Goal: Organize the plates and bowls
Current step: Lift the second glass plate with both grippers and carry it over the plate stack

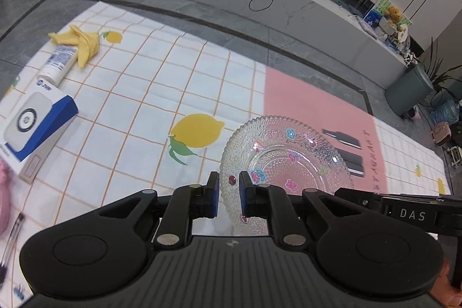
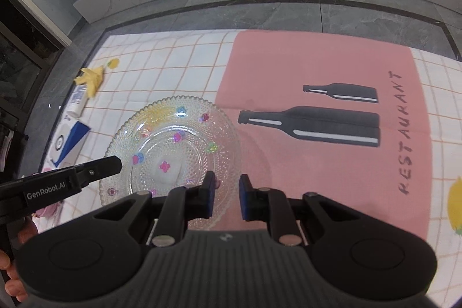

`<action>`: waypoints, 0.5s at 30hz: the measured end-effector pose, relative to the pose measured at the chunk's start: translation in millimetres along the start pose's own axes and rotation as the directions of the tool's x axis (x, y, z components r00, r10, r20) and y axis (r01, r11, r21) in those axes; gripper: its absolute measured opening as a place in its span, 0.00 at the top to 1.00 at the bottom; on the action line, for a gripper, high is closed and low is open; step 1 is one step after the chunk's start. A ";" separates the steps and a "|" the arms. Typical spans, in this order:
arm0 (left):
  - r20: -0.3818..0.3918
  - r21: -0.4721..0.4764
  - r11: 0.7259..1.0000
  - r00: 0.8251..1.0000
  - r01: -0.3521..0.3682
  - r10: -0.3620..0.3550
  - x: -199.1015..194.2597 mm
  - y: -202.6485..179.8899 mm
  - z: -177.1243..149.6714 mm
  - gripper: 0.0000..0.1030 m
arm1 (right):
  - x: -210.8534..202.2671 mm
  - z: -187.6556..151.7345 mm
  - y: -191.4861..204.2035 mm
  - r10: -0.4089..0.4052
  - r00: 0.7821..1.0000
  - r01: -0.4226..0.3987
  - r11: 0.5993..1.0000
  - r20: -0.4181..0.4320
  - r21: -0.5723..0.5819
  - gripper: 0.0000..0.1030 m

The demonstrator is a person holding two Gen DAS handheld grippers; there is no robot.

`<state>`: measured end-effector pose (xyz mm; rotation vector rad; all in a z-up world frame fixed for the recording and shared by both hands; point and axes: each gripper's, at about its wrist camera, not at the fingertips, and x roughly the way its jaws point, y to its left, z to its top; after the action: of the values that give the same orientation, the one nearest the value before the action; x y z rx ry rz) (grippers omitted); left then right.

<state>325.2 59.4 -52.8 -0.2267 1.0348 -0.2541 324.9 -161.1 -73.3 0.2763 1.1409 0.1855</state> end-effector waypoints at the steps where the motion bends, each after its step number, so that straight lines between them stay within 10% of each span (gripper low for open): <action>1: 0.006 -0.002 1.000 1.000 0.004 -0.004 -7.2 -4.1 -2.2 0.85 | -7.1 -3.3 -0.7 0.003 1.000 -0.003 1.000 0.005 0.002 0.85; 15: 0.069 -0.002 0.999 0.997 0.044 -0.044 -93.8 -78.3 -68.5 0.85 | -130.7 -79.4 -37.7 0.047 0.992 -0.054 0.997 0.119 0.057 0.86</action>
<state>212.2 10.1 13.8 -0.2602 0.9623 -0.2827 199.4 -224.5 -2.4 0.3652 1.0244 0.1776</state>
